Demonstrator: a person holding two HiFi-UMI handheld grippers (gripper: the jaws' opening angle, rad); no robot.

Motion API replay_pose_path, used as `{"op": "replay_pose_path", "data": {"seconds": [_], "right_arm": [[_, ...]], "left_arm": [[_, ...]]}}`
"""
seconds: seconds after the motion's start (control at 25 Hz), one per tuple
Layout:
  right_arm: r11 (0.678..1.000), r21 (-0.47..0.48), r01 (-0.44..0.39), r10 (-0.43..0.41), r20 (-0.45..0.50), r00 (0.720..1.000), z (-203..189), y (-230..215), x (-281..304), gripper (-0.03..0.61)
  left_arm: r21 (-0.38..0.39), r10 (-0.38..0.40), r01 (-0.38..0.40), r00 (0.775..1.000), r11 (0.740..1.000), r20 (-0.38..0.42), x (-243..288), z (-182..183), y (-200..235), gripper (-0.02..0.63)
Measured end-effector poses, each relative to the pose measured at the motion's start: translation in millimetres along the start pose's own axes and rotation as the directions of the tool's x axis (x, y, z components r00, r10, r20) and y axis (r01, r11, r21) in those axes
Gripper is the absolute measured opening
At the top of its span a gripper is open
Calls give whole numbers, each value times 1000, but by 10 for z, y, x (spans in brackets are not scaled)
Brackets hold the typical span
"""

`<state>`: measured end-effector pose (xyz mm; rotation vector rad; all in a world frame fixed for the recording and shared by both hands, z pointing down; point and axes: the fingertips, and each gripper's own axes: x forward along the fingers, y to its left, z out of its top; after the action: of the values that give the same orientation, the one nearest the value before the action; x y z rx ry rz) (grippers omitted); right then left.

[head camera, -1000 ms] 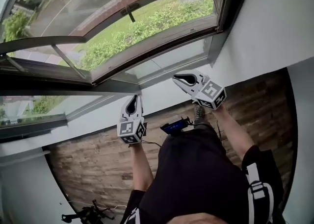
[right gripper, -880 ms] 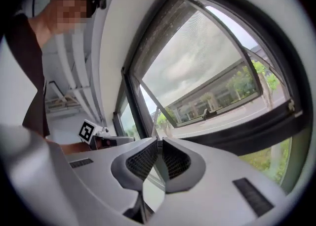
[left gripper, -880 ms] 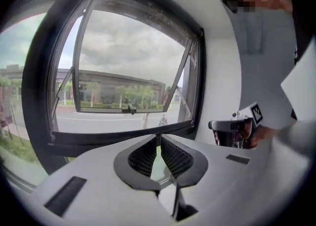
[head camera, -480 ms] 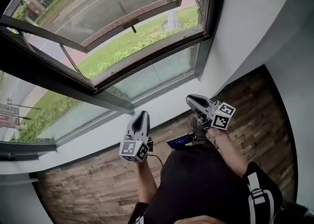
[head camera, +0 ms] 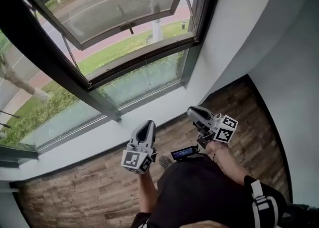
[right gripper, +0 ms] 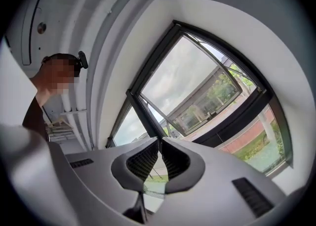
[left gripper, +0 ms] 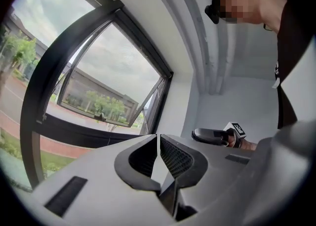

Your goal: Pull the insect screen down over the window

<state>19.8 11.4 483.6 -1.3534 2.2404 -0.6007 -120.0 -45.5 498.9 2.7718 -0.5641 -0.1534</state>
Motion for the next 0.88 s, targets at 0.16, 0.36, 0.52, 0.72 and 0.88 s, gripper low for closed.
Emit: {"op": "replay_pose_path", "data": {"seconds": [0.16,0.36,0.52,0.72,0.88], "right_arm": [[997,-43,-61,61,-1,998,48,232,29,32],[993,-76,-90,91,12,996,182,391,-340,32],[996,-55,-74,77,50,996,285,320,-871,32],[996,-10,-87,87,112,990,410,299,-1450,25],[993,-4,-117,117,121,986,433,379,-1854,25]], "left_arm": [[32,14,-15,1000,999,25,-102,78,-84,25],[57,10,-10,1000,998,5,1,50,-422,25],[94,-24,28,999,995,-40,211,-68,-947,25],[136,-50,62,994,989,-92,340,-290,-1574,25],[162,-33,54,991,985,-126,313,-496,-1975,25]]}}
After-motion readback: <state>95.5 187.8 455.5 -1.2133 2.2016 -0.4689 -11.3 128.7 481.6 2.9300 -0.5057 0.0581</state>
